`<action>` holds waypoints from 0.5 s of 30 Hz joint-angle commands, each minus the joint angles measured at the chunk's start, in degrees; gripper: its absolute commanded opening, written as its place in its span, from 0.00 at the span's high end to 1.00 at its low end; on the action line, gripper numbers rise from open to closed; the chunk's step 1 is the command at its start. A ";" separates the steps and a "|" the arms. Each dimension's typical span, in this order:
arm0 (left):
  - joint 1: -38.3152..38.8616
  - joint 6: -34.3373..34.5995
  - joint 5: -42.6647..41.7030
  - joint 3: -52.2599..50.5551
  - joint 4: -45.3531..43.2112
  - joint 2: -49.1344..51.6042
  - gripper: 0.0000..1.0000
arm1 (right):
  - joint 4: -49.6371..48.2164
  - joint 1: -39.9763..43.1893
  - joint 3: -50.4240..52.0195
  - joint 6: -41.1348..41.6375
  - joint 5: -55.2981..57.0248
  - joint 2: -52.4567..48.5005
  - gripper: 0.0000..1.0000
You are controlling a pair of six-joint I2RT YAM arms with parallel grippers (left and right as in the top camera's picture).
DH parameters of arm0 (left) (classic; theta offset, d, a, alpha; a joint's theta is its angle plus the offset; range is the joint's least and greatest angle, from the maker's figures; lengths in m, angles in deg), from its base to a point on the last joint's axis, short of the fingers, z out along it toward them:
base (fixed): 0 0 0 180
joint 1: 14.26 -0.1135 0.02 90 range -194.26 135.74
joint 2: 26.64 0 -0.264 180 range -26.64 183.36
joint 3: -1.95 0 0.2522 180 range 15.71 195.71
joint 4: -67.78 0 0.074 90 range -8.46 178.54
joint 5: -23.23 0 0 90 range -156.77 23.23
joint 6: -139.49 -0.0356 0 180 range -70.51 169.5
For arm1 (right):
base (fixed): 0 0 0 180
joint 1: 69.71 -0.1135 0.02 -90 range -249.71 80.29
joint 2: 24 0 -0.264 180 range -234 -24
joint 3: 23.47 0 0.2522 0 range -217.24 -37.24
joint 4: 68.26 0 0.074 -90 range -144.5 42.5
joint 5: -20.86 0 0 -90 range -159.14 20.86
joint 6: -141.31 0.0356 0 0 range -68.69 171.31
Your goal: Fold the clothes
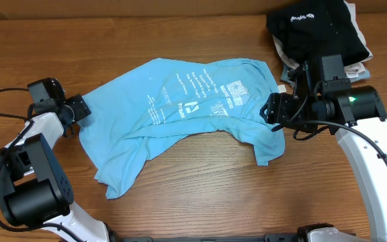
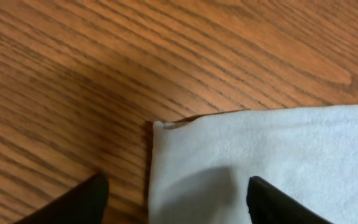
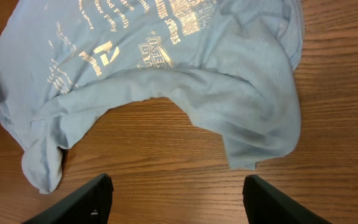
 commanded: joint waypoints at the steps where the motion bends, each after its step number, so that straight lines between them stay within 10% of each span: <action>1: 0.55 -0.90 -0.63 0.13 -0.33 0.52 0.36 | -0.42 -0.31 -1.29 -0.39 -0.31 -0.07 0.29; 15: 0.85 -0.02 -0.66 0.66 1.01 1.60 0.47 | -1.20 -0.31 -1.29 -0.17 -0.33 -0.07 0.29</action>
